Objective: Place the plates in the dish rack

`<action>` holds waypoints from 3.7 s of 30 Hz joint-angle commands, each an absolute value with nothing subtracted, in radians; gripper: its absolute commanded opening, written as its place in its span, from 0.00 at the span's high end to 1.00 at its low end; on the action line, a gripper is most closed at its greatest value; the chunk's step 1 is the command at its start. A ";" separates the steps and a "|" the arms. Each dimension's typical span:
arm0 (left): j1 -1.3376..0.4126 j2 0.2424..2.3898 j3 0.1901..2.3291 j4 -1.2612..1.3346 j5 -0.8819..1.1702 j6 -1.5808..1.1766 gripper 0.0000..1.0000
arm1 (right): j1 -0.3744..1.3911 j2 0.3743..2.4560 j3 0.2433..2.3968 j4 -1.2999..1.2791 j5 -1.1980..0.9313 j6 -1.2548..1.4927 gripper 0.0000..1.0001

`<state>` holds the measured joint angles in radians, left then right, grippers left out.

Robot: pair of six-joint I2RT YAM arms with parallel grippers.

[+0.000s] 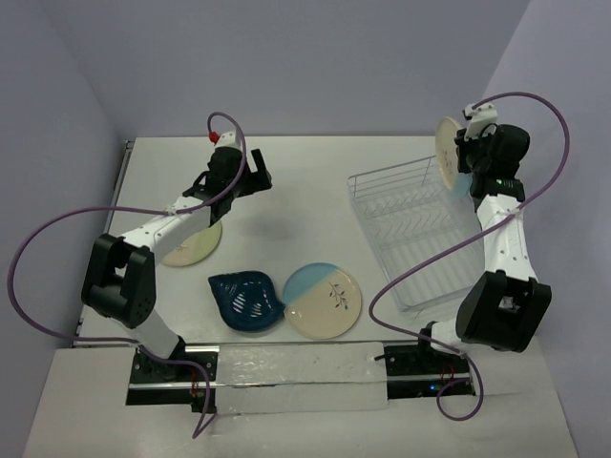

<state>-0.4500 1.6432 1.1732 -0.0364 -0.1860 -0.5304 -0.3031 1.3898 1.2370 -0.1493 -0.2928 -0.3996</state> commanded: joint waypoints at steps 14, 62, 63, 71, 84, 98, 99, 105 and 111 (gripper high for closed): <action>-0.451 1.697 1.234 0.003 -0.161 -0.523 0.01 | -0.307 1.210 1.137 -0.112 -0.235 -0.491 1.00; -0.451 1.726 1.278 -0.058 -0.187 -0.522 0.01 | -0.288 1.383 1.010 0.096 -0.066 -0.340 0.39; -0.451 1.727 1.278 -0.058 -0.187 -0.522 0.01 | -0.288 1.381 1.005 0.101 -0.065 -0.342 0.38; -0.451 1.704 1.259 -0.056 -0.189 -0.522 0.01 | -0.288 1.358 1.003 0.162 0.014 -0.302 0.23; -0.451 1.645 1.213 -0.039 -0.196 -0.528 0.01 | -0.287 1.275 1.014 0.214 0.178 -0.166 0.00; -0.451 1.520 1.074 0.028 -0.136 -0.552 0.01 | -0.096 1.119 1.082 0.184 0.092 -0.084 0.00; -0.451 1.512 1.062 0.037 -0.119 -0.552 0.01 | -0.056 1.129 1.100 0.183 0.096 -0.071 0.00; -0.454 1.471 1.012 0.059 -0.033 -0.545 0.01 | 0.214 1.269 1.283 0.133 0.136 0.062 0.00; -0.477 1.467 0.996 0.092 0.055 -0.505 0.01 | 0.352 1.368 1.451 0.074 0.156 0.306 0.00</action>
